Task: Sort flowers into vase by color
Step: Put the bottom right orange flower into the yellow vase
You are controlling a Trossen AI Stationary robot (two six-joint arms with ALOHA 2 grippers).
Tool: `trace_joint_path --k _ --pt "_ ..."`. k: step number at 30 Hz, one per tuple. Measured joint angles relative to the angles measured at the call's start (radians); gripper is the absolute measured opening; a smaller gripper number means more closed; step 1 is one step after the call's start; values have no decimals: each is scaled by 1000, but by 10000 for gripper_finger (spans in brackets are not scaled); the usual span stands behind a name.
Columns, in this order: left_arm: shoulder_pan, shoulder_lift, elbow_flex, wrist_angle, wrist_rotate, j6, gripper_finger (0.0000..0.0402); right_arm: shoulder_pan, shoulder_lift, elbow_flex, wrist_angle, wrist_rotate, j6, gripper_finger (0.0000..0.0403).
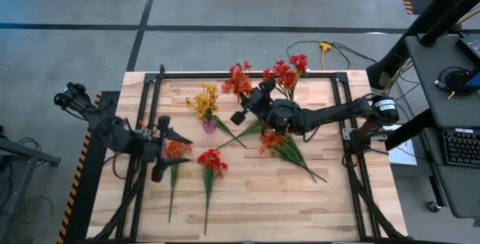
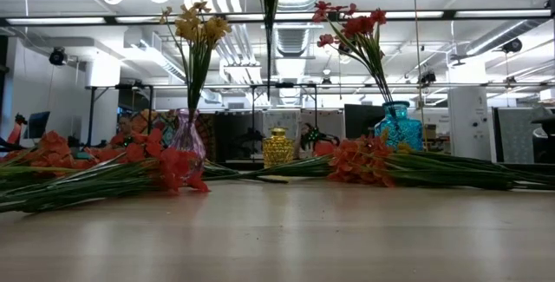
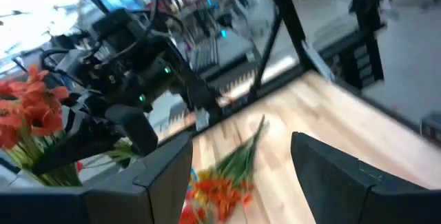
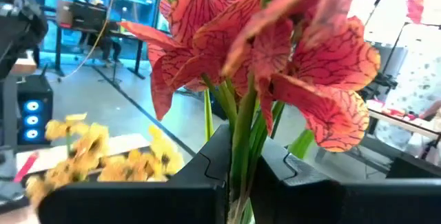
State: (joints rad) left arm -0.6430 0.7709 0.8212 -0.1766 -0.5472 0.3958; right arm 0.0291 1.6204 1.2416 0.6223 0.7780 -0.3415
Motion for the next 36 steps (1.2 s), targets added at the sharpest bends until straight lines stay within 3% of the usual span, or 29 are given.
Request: trace_joint_path --k 5,12,24,36 --pt "0 -97 -114 134 5 -5 229 -35 54 107 -98 -1 -11 22" --pt "0 -133 -154 121 -17 -18 229 -118 101 209 -157 -1 -45 22" --pt "0 -138 -143 80 -47 -23 229 -260 123 220 -182 -103 62 22" --pt "0 -139 -143 67 -48 -12 229 -316 125 218 -251 -158 149 22"
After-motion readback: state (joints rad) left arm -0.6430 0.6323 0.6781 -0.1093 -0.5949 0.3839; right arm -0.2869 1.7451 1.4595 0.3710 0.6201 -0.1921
